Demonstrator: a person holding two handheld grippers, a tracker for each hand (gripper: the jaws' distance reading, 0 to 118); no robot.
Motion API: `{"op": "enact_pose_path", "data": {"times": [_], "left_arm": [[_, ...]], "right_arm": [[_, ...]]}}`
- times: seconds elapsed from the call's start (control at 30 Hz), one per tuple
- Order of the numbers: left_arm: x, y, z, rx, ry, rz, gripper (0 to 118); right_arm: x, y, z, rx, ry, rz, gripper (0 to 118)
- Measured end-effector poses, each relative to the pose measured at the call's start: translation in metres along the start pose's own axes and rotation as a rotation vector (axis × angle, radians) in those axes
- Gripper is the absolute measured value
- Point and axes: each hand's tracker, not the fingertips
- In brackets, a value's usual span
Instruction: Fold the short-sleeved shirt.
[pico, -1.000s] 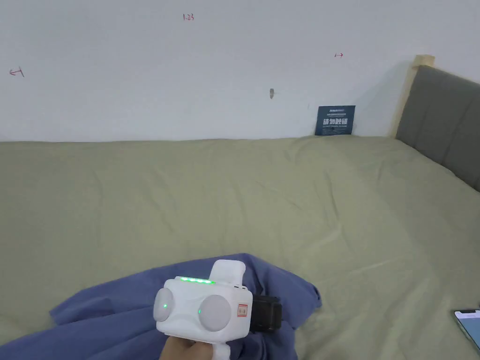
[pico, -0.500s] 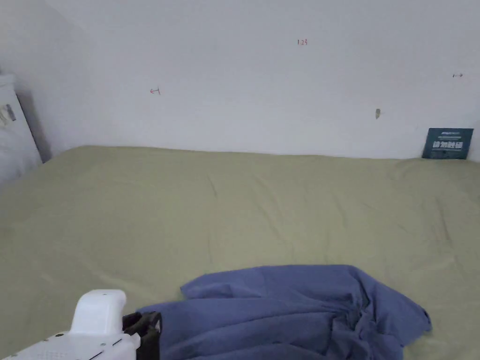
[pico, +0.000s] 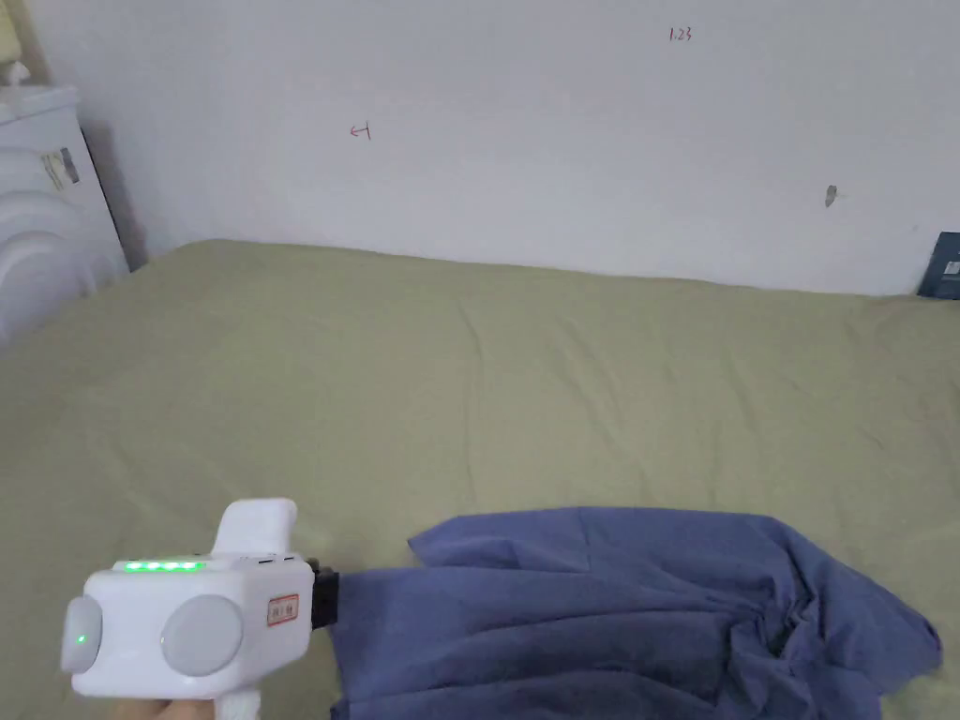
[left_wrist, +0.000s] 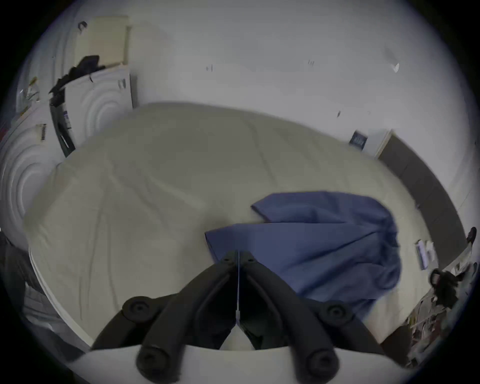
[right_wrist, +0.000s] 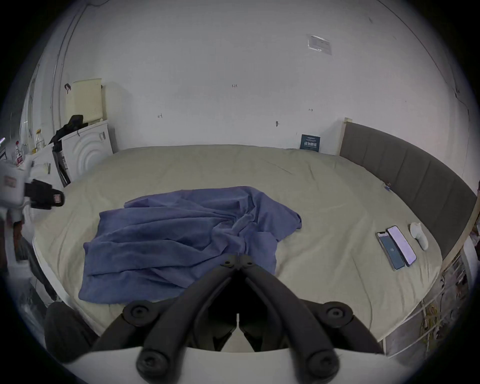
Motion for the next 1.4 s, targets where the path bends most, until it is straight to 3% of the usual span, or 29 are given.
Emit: {"op": "enact_pose_path", "data": {"times": [0.07, 0.1, 0.17, 0.2, 0.33, 0.37, 0.47, 0.5, 0.53, 0.67, 0.83, 0.87, 0.93, 0.97, 1.03, 1.13, 1.2, 1.23, 1.27, 1.3, 1.37, 1.4], "left_arm": [[-0.003, 0.012, -0.042, -0.083, 0.015, -0.057, 4], [-0.004, 0.015, -0.058, -0.103, 0.013, -0.092, 28], [-0.002, 0.017, -0.086, -0.190, 0.041, -0.110, 107], [-0.001, 0.017, -0.094, -0.185, 0.064, -0.110, 118], [0.005, 0.014, -0.125, -0.230, 0.153, -0.213, 118], [0.011, 0.010, -0.121, -0.219, 0.156, -0.219, 113], [0.022, 0.009, -0.101, -0.184, 0.059, -0.177, 38], [0.026, 0.009, -0.098, -0.157, 0.098, -0.232, 0], [0.033, 0.005, -0.086, -0.155, 0.034, -0.258, 0], [0.035, 0.006, -0.085, -0.180, 0.020, -0.186, 0], [0.034, 0.004, -0.084, -0.184, 0.014, -0.152, 0], [0.035, 0.004, -0.084, -0.183, 0.013, -0.149, 0], [0.031, 0.007, -0.085, -0.185, 0.009, -0.135, 0], [0.032, 0.006, -0.085, -0.185, 0.007, -0.127, 0], [0.034, 0.004, -0.083, -0.183, 0.006, -0.122, 0], [0.029, 0.005, -0.088, -0.183, 0.005, -0.116, 0], [0.027, 0.007, -0.090, -0.186, 0.002, -0.107, 0], [0.027, 0.007, -0.089, -0.189, 0.001, -0.103, 0], [0.027, 0.010, -0.086, -0.192, -0.001, -0.098, 0], [0.026, 0.012, -0.082, -0.194, 0.000, -0.086, 0], [0.021, 0.019, -0.066, -0.177, 0.008, -0.073, 0], [0.018, 0.023, -0.055, -0.146, 0.012, -0.062, 0]], "right_arm": [[0.005, -0.003, -0.007, -0.020, -0.015, -0.002, 0], [0.008, -0.004, -0.011, -0.029, -0.023, -0.002, 0], [0.014, -0.006, -0.019, -0.048, -0.040, -0.002, 0], [0.017, -0.007, -0.024, -0.057, -0.047, -0.004, 0], [0.029, -0.008, -0.044, -0.087, -0.062, -0.012, 0], [0.033, -0.007, -0.050, -0.091, -0.071, -0.008, 0], [0.052, 0.005, -0.072, -0.110, -0.079, -0.017, 0], [0.060, 0.011, -0.081, -0.115, -0.081, -0.018, 0], [0.068, 0.017, -0.091, -0.119, -0.088, -0.021, 0], [0.102, 0.050, -0.141, -0.157, -0.108, -0.004, 0], [0.131, 0.081, -0.212, -0.284, -0.057, -0.031, 0], [0.134, 0.085, -0.226, -0.315, -0.044, -0.026, 8], [0.137, 0.086, -0.249, -0.350, -0.033, -0.021, 92], [0.136, 0.085, -0.258, -0.404, -0.019, -0.008, 118], [0.134, 0.080, -0.273, -0.447, -0.060, 0.013, 113], [0.119, 0.072, -0.287, -0.449, -0.095, 0.129, 104], [0.114, 0.071, -0.286, -0.441, -0.081, 0.115, 97], [0.113, 0.072, -0.282, -0.446, -0.052, 0.093, 83], [0.112, 0.078, -0.274, -0.441, 0.036, 0.039, 56], [0.109, 0.083, -0.266, -0.429, 0.059, 0.021, 9], [0.105, 0.093, -0.250, -0.384, -0.005, 0.115, 9], [0.105, 0.099, -0.240, -0.361, 0.013, 0.150, 9]]}}
